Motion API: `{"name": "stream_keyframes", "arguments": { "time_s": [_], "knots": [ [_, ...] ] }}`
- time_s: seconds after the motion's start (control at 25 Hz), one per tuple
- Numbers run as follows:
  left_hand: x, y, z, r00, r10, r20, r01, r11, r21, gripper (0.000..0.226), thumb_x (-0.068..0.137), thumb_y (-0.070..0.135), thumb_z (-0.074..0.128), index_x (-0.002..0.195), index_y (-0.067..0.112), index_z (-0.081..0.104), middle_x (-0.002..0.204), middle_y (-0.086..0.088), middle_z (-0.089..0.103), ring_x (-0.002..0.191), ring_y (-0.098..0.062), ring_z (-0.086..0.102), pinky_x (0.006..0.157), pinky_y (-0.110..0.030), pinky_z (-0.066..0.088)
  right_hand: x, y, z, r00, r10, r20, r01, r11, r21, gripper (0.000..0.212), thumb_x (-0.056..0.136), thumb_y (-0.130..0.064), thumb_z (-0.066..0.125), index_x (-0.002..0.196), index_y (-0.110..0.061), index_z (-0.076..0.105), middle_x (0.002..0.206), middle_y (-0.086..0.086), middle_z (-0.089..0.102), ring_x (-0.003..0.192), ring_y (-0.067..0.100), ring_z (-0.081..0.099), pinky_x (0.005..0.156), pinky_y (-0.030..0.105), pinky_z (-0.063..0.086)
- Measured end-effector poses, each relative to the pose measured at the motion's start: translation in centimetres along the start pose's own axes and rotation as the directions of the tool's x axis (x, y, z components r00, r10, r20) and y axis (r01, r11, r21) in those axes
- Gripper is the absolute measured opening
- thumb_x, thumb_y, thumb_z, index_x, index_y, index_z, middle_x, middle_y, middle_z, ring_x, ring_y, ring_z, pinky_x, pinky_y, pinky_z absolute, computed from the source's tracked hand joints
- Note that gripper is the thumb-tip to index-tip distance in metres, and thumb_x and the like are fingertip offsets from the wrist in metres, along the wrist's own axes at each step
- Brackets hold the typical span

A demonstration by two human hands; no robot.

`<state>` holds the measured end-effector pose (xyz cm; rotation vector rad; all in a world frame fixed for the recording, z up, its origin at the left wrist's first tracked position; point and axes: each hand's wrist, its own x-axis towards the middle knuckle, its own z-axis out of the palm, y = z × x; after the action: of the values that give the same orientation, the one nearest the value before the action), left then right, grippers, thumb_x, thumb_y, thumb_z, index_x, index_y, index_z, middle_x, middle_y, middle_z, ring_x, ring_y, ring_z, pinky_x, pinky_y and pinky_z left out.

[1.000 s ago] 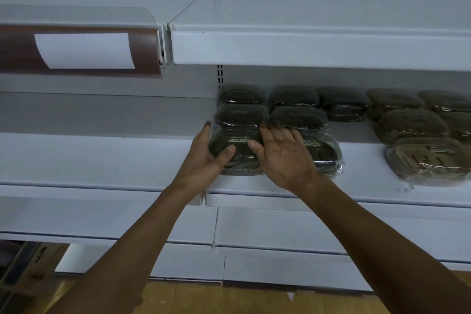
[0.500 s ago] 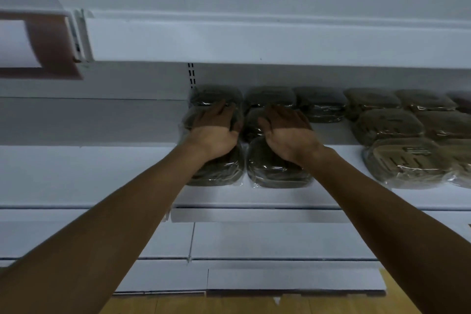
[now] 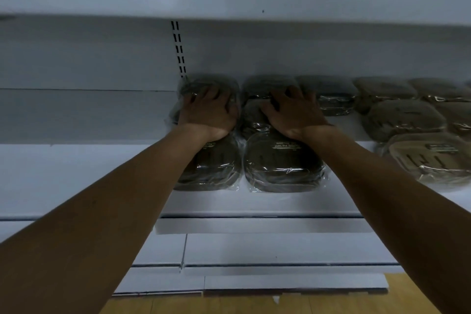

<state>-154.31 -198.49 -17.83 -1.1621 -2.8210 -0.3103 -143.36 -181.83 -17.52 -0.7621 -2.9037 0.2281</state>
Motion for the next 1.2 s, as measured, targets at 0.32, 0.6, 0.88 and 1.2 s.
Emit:
{"name": "stream_keyframes", "arguments": {
  "time_s": [0.32,0.6,0.88,1.2],
  "knots": [
    [-0.2,0.0,-0.1,1.0,-0.011,0.001,0.011,1.0,-0.021,0.054,0.104,0.046,0.023,0.155,0.03,0.028,0.165,0.0,0.018,0.151,-0.019,0.013,0.117,-0.044,0.009,-0.1,-1.1,-0.3,0.999,-0.032,-0.041,0.033,0.999,0.028,0.049,0.095,-0.058,0.033,0.134,-0.032,0.046,0.142,0.016,0.043,0.134,0.036,0.038,0.109,0.045,0.029],
    [-0.3,-0.1,-0.5,0.999,0.006,0.043,-0.004,0.999,-0.054,0.054,0.103,0.051,0.023,0.154,0.032,0.028,0.165,-0.002,0.017,0.151,-0.022,0.014,0.117,-0.047,0.008,-1.5,-0.3,-1.3,0.999,-0.043,-0.006,0.043,0.998,0.036,0.053,0.1,-0.056,0.029,0.148,-0.032,0.033,0.158,0.012,0.025,0.144,0.033,0.025,0.116,0.044,0.017],
    [-3.2,-0.3,-1.3,0.996,0.006,0.091,0.0,0.997,-0.071,0.052,0.101,0.053,0.031,0.151,0.041,0.028,0.164,-0.001,0.015,0.151,-0.023,0.01,0.12,-0.048,0.006,-3.7,0.8,-1.4,0.996,0.06,0.059,-0.067,0.991,0.114,0.06,0.095,-0.062,0.035,0.147,-0.033,0.028,0.16,0.015,0.016,0.146,0.041,0.016,0.116,0.051,0.019],
    [-3.4,-0.2,-1.0,0.995,-0.019,0.096,0.025,0.998,-0.057,0.054,0.1,0.054,0.03,0.153,0.044,0.022,0.165,0.0,0.013,0.152,-0.021,0.006,0.121,-0.047,0.004,-3.8,-0.1,-1.0,0.994,0.064,0.083,-0.077,0.983,0.166,0.055,0.097,-0.057,0.036,0.146,-0.033,0.031,0.161,0.01,0.018,0.142,0.036,0.029,0.114,0.043,0.026]
  ]
}}
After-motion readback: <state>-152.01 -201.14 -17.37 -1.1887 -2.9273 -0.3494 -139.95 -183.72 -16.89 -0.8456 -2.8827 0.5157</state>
